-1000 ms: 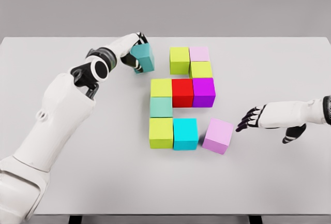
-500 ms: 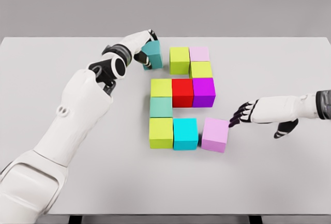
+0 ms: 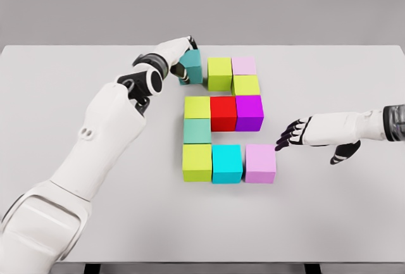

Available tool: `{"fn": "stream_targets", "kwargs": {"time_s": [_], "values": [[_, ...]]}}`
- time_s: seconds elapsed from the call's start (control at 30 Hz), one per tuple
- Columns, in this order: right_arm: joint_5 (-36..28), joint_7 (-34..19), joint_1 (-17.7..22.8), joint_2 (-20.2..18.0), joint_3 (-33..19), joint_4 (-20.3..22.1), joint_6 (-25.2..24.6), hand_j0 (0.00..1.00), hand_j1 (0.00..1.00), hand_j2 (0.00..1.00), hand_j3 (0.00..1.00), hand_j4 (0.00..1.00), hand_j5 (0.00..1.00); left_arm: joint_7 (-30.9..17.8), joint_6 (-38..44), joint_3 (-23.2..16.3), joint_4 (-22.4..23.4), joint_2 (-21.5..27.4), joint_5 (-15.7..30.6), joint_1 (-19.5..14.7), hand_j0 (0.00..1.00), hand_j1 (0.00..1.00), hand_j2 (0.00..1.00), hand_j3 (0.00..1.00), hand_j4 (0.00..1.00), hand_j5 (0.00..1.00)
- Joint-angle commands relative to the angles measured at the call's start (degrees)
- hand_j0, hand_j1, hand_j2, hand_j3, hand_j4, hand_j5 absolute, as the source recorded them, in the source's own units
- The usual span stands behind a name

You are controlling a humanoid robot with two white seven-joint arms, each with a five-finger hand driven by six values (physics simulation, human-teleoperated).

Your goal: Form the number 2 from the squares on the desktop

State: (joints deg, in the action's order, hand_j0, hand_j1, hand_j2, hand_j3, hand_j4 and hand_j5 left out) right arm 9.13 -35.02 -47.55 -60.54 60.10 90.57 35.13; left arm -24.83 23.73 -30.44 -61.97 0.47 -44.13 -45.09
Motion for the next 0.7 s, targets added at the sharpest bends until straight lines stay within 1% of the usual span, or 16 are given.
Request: {"fn": "stream_targets", "kwargs": {"time_s": [0.0, 0.1, 0.17, 0.2, 0.23, 0.3, 0.47, 0.5, 0.57, 0.67], "values": [[-0.34, 0.02, 0.00, 0.07, -0.07, 0.05, -0.13, 1.00, 1.00, 1.00, 1.00, 1.00, 1.00, 0.13, -0.18, 0.03, 0.01, -0.30, -0.52, 0.00, 0.32, 0.32, 0.32, 0.32, 0.32, 0.32], [-0.34, 0.02, 0.00, 0.07, -0.07, 0.14, -0.13, 1.00, 1.00, 1.00, 1.00, 1.00, 1.00, 0.13, -0.26, 0.03, 0.01, -0.30, -0.61, 0.00, 0.34, 0.34, 0.34, 0.34, 0.34, 0.34], [-0.34, 0.02, 0.00, 0.42, -0.07, 0.14, -0.13, 1.00, 1.00, 1.00, 1.00, 1.00, 1.00, 0.13, -0.26, 0.03, 0.10, -0.21, -0.61, -0.09, 0.38, 0.38, 0.38, 0.38, 0.38, 0.38], [-0.34, 0.02, 0.00, 0.42, -0.07, 0.14, -0.13, 1.00, 1.00, 1.00, 1.00, 1.00, 1.00, 0.13, -0.18, 0.03, 0.10, -0.21, -0.61, -0.09, 0.43, 0.43, 0.43, 0.43, 0.43, 0.43], [-0.34, 0.02, 0.00, 0.42, -0.07, 0.14, -0.13, 1.00, 1.00, 1.00, 1.00, 1.00, 1.00, 0.13, -0.26, 0.03, 0.10, -0.12, -0.61, -0.18, 0.45, 0.45, 0.45, 0.45, 0.45, 0.45], [-0.34, 0.02, -0.09, 0.60, -0.07, 0.14, -0.13, 1.00, 1.00, 1.00, 1.00, 1.00, 1.00, 0.13, -0.18, 0.11, 0.10, -0.03, -0.61, -0.18, 0.58, 0.58, 0.58, 0.58, 0.58, 0.58], [-0.34, 0.02, -0.44, 0.60, -0.07, -0.21, -0.13, 1.00, 1.00, 1.00, 1.00, 1.00, 1.00, 0.22, -0.18, 0.11, 0.10, -0.03, -0.61, -0.18, 0.73, 0.73, 0.73, 0.73, 0.73, 0.73], [-0.43, 0.02, -0.53, 0.51, -0.24, -1.00, -0.13, 1.00, 1.00, 1.00, 1.00, 1.00, 1.00, 0.22, -0.18, 0.20, 0.10, -0.03, -0.61, -0.18, 0.78, 0.78, 0.78, 0.78, 0.78, 0.78], [-0.34, 0.02, -0.53, 0.42, -1.13, -1.36, -0.13, 1.00, 1.00, 1.00, 1.00, 1.00, 1.00, 1.10, -0.09, 0.20, 0.10, -0.03, -0.61, -0.09, 0.82, 0.82, 0.82, 0.82, 0.82, 0.82], [-0.34, 0.02, -0.18, -0.02, -1.12, -0.39, -0.13, 1.00, 1.00, 1.00, 1.00, 1.00, 1.00, 2.86, 0.00, 0.11, 0.10, -0.12, -0.61, -0.09, 0.87, 0.87, 0.87, 0.87, 0.87, 0.87]]}}
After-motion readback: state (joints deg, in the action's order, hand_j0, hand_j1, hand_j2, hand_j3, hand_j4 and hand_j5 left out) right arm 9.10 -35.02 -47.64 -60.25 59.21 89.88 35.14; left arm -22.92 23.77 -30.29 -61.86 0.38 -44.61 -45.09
